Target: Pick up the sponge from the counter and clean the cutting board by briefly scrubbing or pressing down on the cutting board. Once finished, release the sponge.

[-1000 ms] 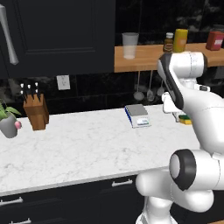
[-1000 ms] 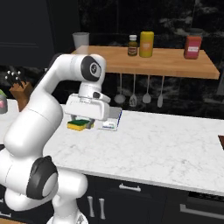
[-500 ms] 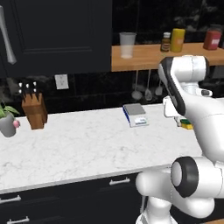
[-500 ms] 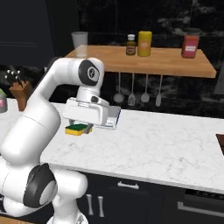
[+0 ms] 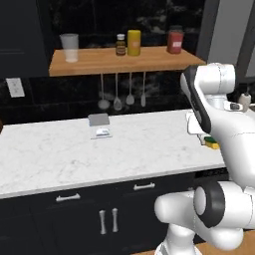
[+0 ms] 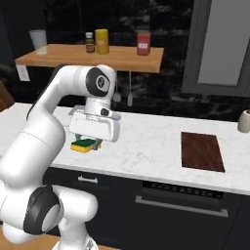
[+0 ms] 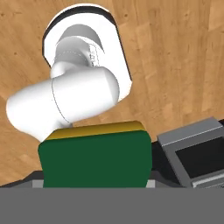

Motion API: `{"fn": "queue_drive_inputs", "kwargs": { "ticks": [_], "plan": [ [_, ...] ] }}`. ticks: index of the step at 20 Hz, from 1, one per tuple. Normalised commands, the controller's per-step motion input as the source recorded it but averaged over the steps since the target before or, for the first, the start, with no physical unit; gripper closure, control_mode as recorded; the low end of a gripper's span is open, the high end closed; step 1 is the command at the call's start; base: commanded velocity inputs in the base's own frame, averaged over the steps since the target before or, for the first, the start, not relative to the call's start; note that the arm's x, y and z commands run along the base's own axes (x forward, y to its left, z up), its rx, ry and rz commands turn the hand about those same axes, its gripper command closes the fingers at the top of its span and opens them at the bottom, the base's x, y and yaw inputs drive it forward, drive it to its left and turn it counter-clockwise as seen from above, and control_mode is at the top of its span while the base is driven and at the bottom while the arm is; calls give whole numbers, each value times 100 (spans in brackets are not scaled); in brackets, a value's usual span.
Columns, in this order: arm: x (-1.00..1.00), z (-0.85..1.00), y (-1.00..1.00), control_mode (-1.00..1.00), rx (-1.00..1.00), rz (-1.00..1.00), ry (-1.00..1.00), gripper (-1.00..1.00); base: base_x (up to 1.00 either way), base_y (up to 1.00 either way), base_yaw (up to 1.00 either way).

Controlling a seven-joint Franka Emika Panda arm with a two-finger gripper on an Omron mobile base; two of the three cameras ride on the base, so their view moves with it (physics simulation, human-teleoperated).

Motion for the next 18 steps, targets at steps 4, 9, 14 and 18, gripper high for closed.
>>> {"fn": "queue_drive_inputs", "kwargs": {
  "ticks": [4,9,14,18],
  "plan": [
    [0,0,0,100,0,0,0,100,1,-100,0],
    [0,0,0,100,0,0,0,100,14,-98,0],
    [0,0,0,100,0,0,0,100,56,-25,0],
    [0,0,0,100,0,0,0,100,95,0,1]
  ]
}}
